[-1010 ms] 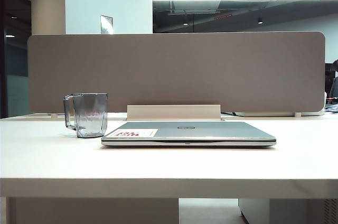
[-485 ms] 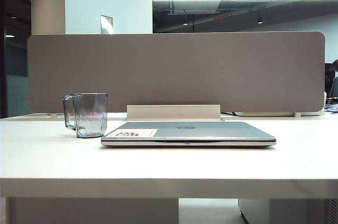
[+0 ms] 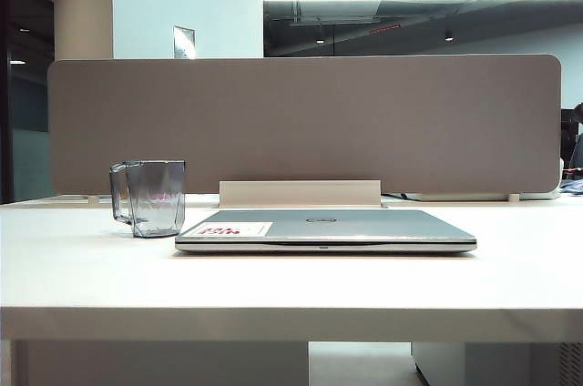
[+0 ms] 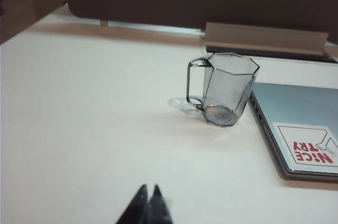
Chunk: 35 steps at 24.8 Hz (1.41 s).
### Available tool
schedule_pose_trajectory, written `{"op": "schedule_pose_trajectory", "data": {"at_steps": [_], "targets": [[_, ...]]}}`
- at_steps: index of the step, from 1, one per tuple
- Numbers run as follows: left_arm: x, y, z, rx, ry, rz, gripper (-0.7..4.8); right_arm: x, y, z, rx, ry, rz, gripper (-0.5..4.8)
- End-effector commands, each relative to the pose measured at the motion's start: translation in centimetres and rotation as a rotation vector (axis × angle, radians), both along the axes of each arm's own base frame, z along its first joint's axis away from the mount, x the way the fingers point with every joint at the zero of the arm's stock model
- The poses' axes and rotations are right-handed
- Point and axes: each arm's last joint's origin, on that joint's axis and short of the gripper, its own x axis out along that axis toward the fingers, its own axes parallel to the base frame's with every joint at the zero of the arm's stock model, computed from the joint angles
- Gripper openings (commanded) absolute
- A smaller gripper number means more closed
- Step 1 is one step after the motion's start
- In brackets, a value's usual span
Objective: Pick up the water cup and place it on the left side of the laptop.
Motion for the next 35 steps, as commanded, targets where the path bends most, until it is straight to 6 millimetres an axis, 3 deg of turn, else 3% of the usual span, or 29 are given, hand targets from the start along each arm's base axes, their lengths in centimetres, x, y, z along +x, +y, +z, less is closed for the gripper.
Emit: {"op": "schedule_pose_trajectory", "data": {"at_steps": [1,8,28,35], "targets": [[0.0,0.0,-0.9,-0.002,-0.024,-0.018,-0.05,0.0,0.0,0.0,0.001,-0.010,0.000,-0.01],[-0.1,0.1,-2.8,-0.014,-0.017,-0.002,-0.05,0.0,0.0,0.0,0.001,-0.009,0.000,-0.01],[-0.3,0.0,-2.7,-0.021,-0.025,-0.027,-0.05,0.0,0.0,0.0,-0.019,-0.017,-0.004,-0.01],[-0.3,0.0,-2.8,-0.021,-0.020,-0.027,-0.05,0.2,-0.7,0.3,-0.141,-0.069,-0.230,-0.01]]}}
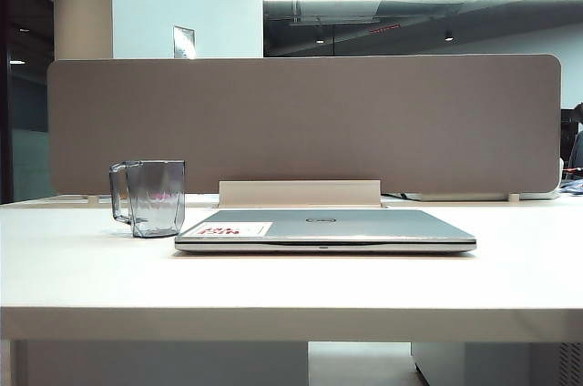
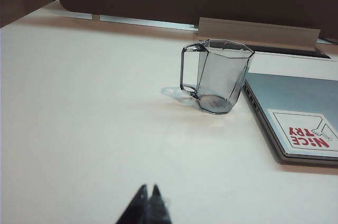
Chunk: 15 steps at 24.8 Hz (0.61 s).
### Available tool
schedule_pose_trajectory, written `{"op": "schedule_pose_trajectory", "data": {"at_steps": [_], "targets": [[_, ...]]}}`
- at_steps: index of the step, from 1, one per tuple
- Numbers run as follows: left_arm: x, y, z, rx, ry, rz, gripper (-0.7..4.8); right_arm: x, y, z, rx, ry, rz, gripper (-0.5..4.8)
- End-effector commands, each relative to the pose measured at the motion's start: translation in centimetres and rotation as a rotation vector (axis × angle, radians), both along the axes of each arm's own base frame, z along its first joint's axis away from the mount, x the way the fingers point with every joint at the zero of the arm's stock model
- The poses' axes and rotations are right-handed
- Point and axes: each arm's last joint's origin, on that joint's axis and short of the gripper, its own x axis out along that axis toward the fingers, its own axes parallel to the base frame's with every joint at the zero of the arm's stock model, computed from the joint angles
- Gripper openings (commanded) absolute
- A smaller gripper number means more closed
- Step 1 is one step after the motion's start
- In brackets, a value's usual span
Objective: Pick up the water cup and place it on the left side of the laptop.
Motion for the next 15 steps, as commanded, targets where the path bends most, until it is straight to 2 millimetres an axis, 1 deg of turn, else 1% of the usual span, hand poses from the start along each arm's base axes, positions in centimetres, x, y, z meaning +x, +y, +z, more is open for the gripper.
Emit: {"op": "schedule_pose_trajectory", "data": {"at_steps": [1,3,5,10,15], "targets": [[-0.01,-0.03,0.12,-0.003,-0.004,-0.006,-0.05,0.13,-0.62,0.26,-0.069,-0.044,-0.211,-0.01],[-0.01,-0.03,0.12,-0.003,-0.004,-0.006,-0.05,0.14,-0.81,0.31,-0.073,-0.047,-0.278,-0.01],[-0.01,-0.03,0.12,-0.003,-0.005,-0.006,-0.05,0.14,-0.90,0.32,-0.076,-0.047,-0.309,-0.01],[-0.01,-0.03,0.12,-0.003,-0.004,-0.006,-0.05,0.14,-0.75,0.30,-0.073,-0.047,-0.260,-0.01],[-0.01,-0.03,0.12,-0.003,-0.004,-0.006,-0.05,0.15,-0.77,0.23,-0.096,-0.046,-0.265,-0.01]]}}
